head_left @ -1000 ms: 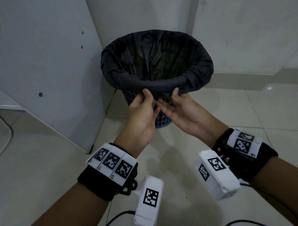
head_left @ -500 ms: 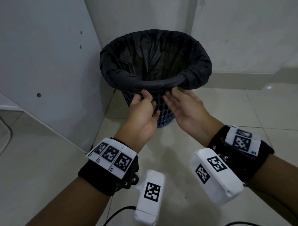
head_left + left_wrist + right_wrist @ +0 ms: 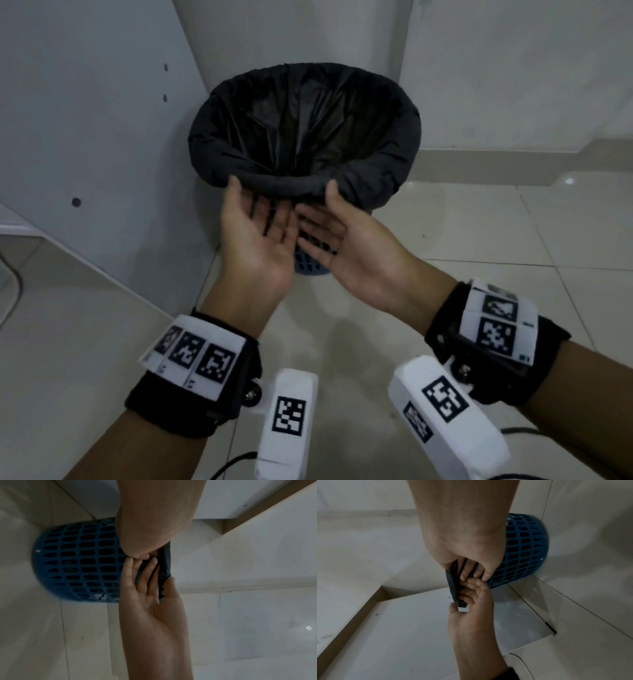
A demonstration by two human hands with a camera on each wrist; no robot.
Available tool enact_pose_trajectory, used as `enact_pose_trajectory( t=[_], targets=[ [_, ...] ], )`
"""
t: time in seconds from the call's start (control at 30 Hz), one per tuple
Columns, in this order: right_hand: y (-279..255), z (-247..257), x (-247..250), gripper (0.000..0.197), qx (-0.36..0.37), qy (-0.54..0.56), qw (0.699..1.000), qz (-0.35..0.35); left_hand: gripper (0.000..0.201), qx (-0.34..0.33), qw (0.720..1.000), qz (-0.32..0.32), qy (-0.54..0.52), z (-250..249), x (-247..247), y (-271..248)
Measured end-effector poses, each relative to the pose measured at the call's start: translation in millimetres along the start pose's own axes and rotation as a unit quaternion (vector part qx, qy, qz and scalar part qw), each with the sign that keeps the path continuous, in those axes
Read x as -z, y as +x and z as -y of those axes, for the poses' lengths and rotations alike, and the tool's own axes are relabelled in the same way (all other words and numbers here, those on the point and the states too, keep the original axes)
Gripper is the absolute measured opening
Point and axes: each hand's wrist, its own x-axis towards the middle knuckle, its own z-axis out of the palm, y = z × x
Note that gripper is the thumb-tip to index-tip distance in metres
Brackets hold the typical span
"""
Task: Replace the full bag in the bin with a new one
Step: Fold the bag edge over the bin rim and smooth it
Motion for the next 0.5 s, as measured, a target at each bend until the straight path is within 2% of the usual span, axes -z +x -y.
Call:
enact_pose_trajectory(
  t=[0.23, 0.3, 0.37, 0.43, 0.5],
  targets=[
    [-4.6, -14.5, 5.3, 0.037, 0.065, 0.066, 0.992, -0.080, 0.045, -0.088, 0.995, -0.009, -0.041, -15.5, 6.2, 15.9],
    [-2.0, -10.3, 4.5, 0.035, 0.069, 0.071, 0.993, -0.071, 0.046, -0.103, 0.995, 0.014, -0.002, -2.3, 7.8, 7.2],
    [0.6, -6.0, 4.4, 0.030, 0.067, 0.077, 0.993, -0.056, 0.043, -0.079, 0.992, 0.050, 0.079, 16.7, 9.9, -4.2],
    [3.5, -3.8, 4.8, 0.027, 0.056, 0.071, 0.995, -0.044, 0.033, -0.059, 0.985, 0.083, 0.140, 32.5, 11.3, -10.8],
    [8.2, -2.5, 5.3, 0.027, 0.040, 0.058, 0.996, -0.048, 0.022, -0.069, 0.979, 0.082, 0.174, 39.9, 11.2, -9.9]
  ],
)
